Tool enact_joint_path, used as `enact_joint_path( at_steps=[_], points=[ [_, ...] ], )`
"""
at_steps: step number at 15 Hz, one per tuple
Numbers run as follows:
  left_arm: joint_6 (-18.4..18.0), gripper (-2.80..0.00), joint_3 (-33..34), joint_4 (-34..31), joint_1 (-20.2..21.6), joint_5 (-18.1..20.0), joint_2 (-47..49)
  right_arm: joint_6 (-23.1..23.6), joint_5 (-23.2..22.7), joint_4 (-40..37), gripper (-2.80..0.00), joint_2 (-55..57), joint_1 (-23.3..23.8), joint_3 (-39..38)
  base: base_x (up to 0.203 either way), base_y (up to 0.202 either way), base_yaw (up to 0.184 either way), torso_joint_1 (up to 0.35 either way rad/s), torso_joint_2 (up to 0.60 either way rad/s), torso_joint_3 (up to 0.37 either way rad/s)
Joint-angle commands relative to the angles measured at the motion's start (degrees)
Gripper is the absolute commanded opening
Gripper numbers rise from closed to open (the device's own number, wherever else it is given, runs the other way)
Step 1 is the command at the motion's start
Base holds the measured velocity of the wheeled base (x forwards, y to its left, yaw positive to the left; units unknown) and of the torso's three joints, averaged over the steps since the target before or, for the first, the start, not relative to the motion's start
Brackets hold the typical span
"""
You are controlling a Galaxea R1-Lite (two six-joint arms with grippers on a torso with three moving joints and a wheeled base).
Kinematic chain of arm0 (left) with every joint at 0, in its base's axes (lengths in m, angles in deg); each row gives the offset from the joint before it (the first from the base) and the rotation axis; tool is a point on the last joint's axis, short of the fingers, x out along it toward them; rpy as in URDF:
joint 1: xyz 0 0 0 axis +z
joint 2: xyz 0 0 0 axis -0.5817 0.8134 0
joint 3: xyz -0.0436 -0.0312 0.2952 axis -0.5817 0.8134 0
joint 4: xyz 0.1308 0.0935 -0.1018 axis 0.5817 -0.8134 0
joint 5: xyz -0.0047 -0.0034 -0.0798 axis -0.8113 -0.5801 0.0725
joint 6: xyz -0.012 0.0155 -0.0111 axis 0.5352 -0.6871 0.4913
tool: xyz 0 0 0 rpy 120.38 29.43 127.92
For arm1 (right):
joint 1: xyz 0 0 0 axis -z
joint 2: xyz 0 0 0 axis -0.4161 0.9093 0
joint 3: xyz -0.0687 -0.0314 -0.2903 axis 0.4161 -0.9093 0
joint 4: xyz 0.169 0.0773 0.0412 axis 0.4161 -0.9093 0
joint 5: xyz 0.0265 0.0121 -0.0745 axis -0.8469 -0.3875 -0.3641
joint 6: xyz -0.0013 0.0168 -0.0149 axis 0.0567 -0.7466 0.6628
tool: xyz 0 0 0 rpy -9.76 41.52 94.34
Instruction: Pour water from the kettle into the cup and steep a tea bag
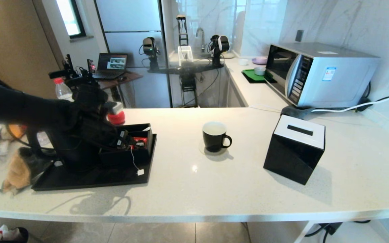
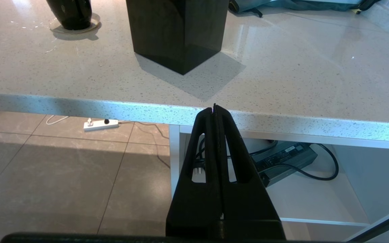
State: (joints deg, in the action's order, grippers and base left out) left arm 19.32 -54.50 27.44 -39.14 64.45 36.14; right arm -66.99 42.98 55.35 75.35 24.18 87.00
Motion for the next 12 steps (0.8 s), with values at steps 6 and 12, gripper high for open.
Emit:
enact_joint_path(
  at_steps=[6, 12],
  points=[
    [0.04, 0.0, -3.22, 0.08, -0.18, -0.09, 3.77, 0.02, -0.02, -0.04, -2.8, 0.07, -0.02, 0.0, 0.0, 0.0, 0.0, 0.0, 0.0, 0.0],
    [-0.05, 0.0, -3.57, 0.13, -0.38, -0.09, 4.65, 0.02, -0.02, -0.04, -2.8, 0.07, -0.02, 0.0, 0.0, 0.0, 0.0, 0.0, 0.0, 0.0]
  ],
)
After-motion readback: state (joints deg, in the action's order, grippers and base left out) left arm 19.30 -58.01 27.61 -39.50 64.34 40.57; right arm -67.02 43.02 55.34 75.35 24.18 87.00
